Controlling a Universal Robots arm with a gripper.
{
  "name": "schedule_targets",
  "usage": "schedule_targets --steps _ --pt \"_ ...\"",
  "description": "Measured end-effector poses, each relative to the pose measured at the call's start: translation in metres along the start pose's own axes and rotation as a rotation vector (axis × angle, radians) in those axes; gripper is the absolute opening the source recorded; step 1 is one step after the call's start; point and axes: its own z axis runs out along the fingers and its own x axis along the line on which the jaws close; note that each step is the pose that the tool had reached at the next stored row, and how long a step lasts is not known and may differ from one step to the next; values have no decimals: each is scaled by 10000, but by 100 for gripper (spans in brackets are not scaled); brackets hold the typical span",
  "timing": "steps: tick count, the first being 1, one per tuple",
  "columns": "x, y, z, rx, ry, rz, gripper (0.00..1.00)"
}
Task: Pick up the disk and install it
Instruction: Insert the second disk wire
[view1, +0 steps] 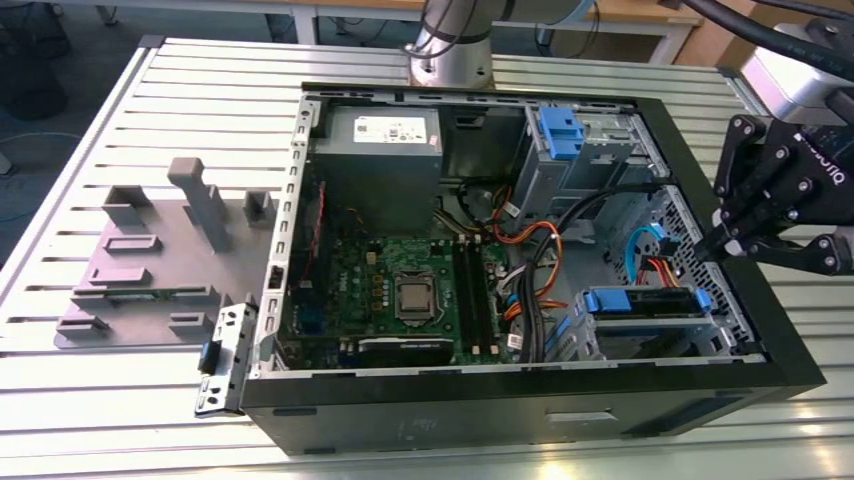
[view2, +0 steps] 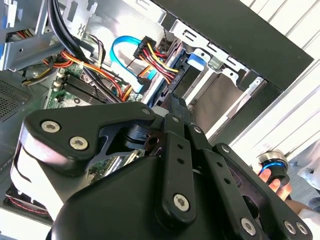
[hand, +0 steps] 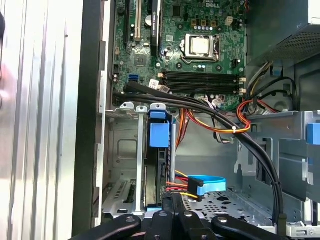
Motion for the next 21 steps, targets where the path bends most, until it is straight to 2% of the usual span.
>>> schedule_targets --steps 9,10,11,12,13,15,16,17,21 --pt "-12 5 -2 2 1 1 11" --pt "-13 5 -3 2 3 1 17" --pt "-14 5 -3 2 3 1 17" --pt "-15 5 -2 2 2 1 23" --pt "-17 5 -2 2 3 1 23" --pt "-19 5 -2 2 2 2 35" --pt "-20 5 -2 2 2 2 35" --pt "-22 5 -2 2 3 2 41" --pt "-43 4 7 2 3 2 41"
